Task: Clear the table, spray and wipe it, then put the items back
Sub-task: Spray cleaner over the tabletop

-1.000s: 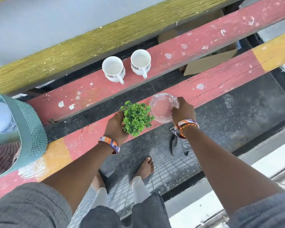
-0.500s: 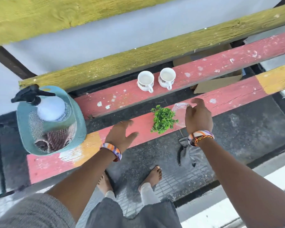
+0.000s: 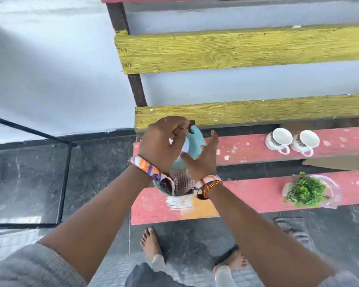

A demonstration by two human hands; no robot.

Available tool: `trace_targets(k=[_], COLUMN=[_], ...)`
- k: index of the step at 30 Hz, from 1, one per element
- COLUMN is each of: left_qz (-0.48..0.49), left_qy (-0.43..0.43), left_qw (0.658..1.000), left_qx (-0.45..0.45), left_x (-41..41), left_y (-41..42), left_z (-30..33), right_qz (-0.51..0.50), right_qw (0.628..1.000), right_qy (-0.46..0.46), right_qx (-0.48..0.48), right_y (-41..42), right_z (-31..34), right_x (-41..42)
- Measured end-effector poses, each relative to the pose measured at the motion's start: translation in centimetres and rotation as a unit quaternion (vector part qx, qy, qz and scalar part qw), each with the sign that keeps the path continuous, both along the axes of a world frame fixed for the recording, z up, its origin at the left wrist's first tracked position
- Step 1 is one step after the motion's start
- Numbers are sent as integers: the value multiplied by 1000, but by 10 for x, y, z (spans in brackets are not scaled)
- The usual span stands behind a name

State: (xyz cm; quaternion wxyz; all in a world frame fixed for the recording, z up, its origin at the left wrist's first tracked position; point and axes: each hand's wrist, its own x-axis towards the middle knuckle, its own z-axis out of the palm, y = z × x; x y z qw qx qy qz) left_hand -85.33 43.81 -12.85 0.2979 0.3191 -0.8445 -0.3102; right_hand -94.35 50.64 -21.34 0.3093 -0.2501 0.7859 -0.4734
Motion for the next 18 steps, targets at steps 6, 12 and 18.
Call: trace_targets(k=[6, 12, 18], left_qz=[-15, -60, -89], left_qy=[-6, -21, -52], left_qw=[999, 996, 992], left_qx=[36, 63, 71], left_x=[35, 61, 108], left_y=[-77, -96, -102], left_z=[-16, -30, -12], right_qz=[-156, -209, -187], right_qw=[986, 977, 973], right_qy=[29, 36, 129], right_qx=[53, 3, -48], right_y=[-92, -92, -61], right_z=[-35, -33, 22], right_x=[31, 23, 41])
